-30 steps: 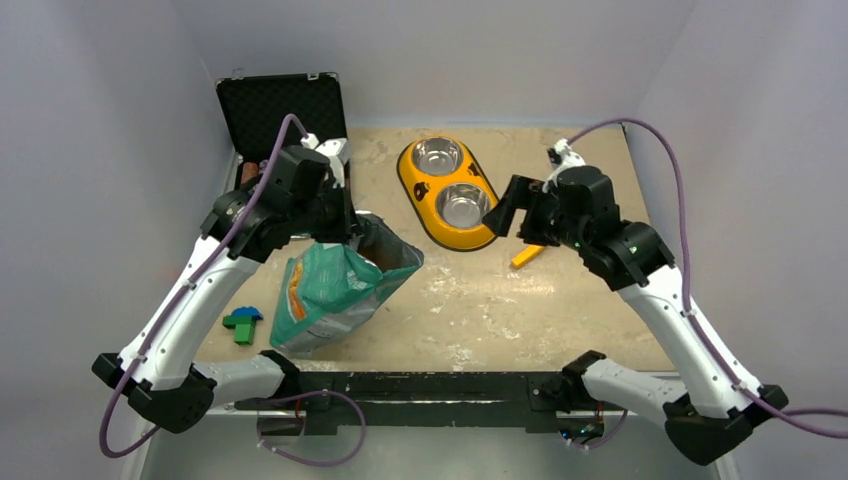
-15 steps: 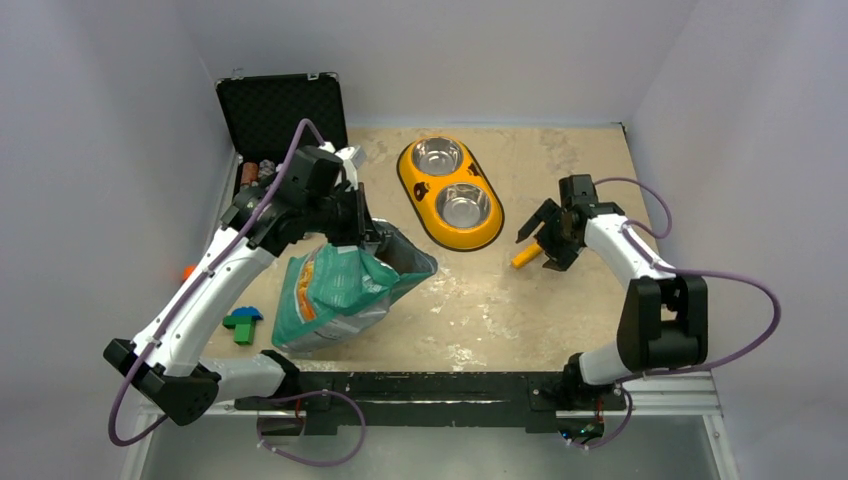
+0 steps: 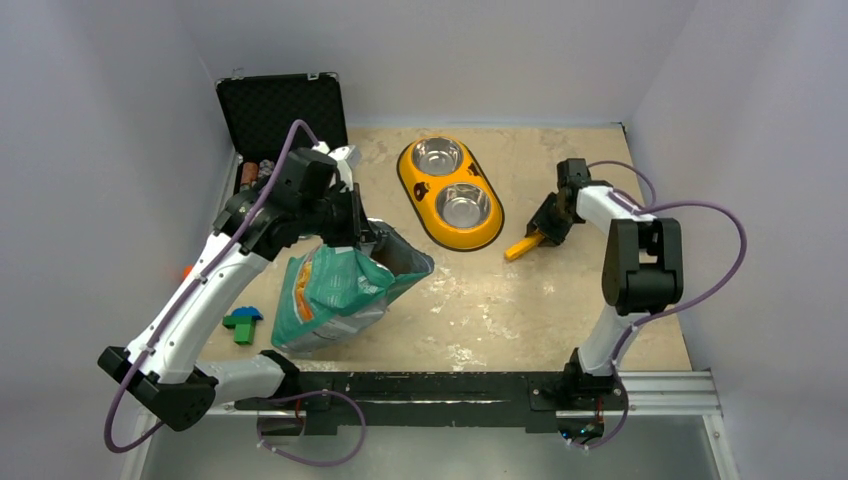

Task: Serve the pet food

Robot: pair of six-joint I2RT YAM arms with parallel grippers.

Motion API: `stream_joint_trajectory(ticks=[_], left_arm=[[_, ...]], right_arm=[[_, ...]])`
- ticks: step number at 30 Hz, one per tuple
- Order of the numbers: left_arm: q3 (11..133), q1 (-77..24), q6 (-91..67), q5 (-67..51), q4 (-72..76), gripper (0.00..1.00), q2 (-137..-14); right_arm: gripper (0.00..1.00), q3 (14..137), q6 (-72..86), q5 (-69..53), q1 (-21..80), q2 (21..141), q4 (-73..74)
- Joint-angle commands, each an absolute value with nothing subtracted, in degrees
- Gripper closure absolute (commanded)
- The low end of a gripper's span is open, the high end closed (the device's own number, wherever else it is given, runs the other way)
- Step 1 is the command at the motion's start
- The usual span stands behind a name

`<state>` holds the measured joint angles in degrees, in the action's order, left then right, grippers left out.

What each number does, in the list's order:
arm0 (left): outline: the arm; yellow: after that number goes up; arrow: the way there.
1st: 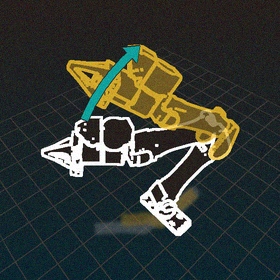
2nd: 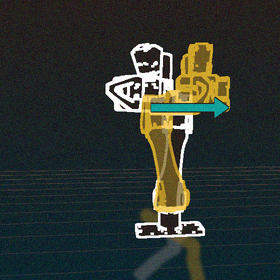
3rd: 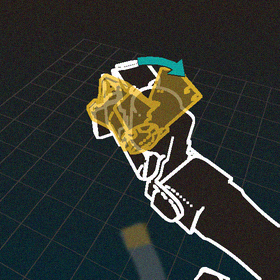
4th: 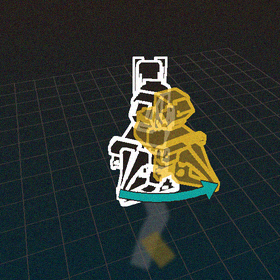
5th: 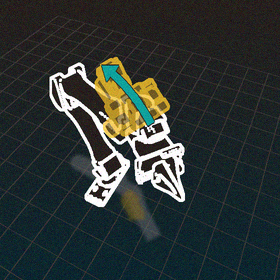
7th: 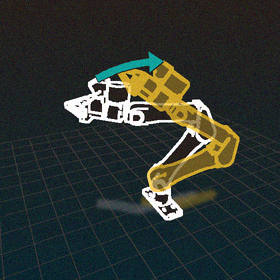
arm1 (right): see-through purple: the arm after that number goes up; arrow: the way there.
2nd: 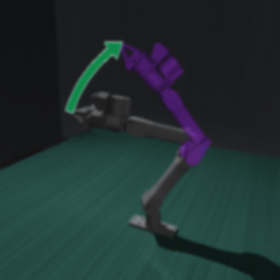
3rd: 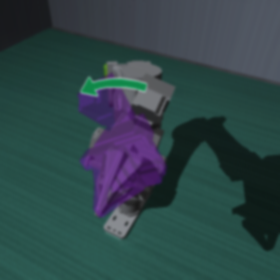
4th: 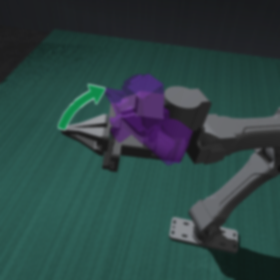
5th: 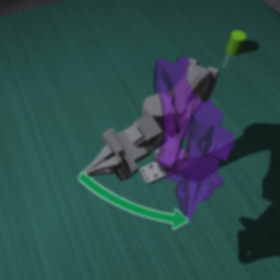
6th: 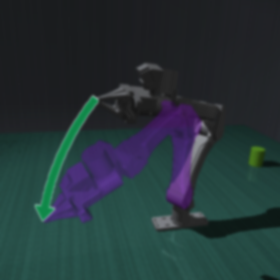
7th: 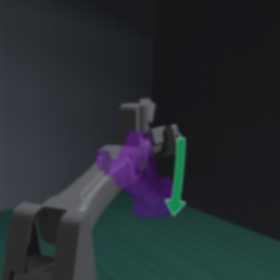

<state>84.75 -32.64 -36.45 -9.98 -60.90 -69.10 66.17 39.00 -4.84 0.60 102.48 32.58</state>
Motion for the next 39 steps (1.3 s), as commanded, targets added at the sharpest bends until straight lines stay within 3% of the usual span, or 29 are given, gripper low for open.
stream_joint_trajectory(ticks=[1, 4, 8, 13, 17, 22, 23, 24, 26, 27, 32, 36, 39], left_arm=[[88.4, -32.3, -35.8, -11.2, -58.0, 1.00, -66.9], [88.9, -32.3, -35.6, -11.3, -57.7, 1.00, -66.9], [89.5, -32.3, -34.7, -10.4, -58.2, 1.00, -66.6], [92.3, -32.3, -32.5, 0.4, -61.8, 1.00, -64.8], [92.4, -32.3, -32.0, 11.2, -63.0, 1.00, -61.6], [91.2, -32.3, -33.2, 16.7, -62.6, 1.00, -56.9], [90.8, -32.4, -33.2, 17.9, -62.4, 1.00, -55.9], [90.3, -32.4, -33.0, 18.3, -62.2, 1.00, -55.0], [89.3, -32.4, -32.8, 19.3, -61.7, 1.00, -53.9], [89.1, -32.3, -32.8, 19.4, -61.7, 1.00, -53.6], [89.4, -32.4, -32.9, 18.3, -61.5, 1.00, -53.6], [89.5, -32.3, -33.3, 16.8, -61.4, 1.00, -53.9], [89.5, -32.4, -33.6, 15.7, -61.5, 1.00, -54.0]], right_arm=[[0.67, 74.0, 35.8, -0.3, 1.2, 104.8, 40.7], [0.86, 74.7, 33.1, 5.6, 2.2, 103.6, 44.4], [0.99, 70.5, 28.9, 15.2, 8.7, 94.8, 47.4], [1.00, 66.4, 31.9, 29.0, 30.0, 90.4, 56.0], [1.00, 67.0, 39.4, 38.5, 46.5, 97.3, 64.1], [0.96, 74.0, 41.3, 39.1, 57.6, 108.3, 67.8], [0.93, 75.3, 39.8, 38.1, 58.9, 109.0, 67.1], [0.81, 76.4, 37.8, 36.5, 60.2, 109.2, 66.1], [0.24, 76.2, 31.0, 30.6, 62.3, 106.9, 60.3], [0.16, 75.0, 28.0, 26.8, 63.0, 104.5, 56.7], [0.09, 67.0, 21.8, 9.3, 61.7, 90.2, 46.8], [0.07, 53.5, 23.2, -6.4, 52.6, 74.6, 33.3], [0.06, 46.5, 22.9, -14.0, 46.7, 69.3, 24.6]])
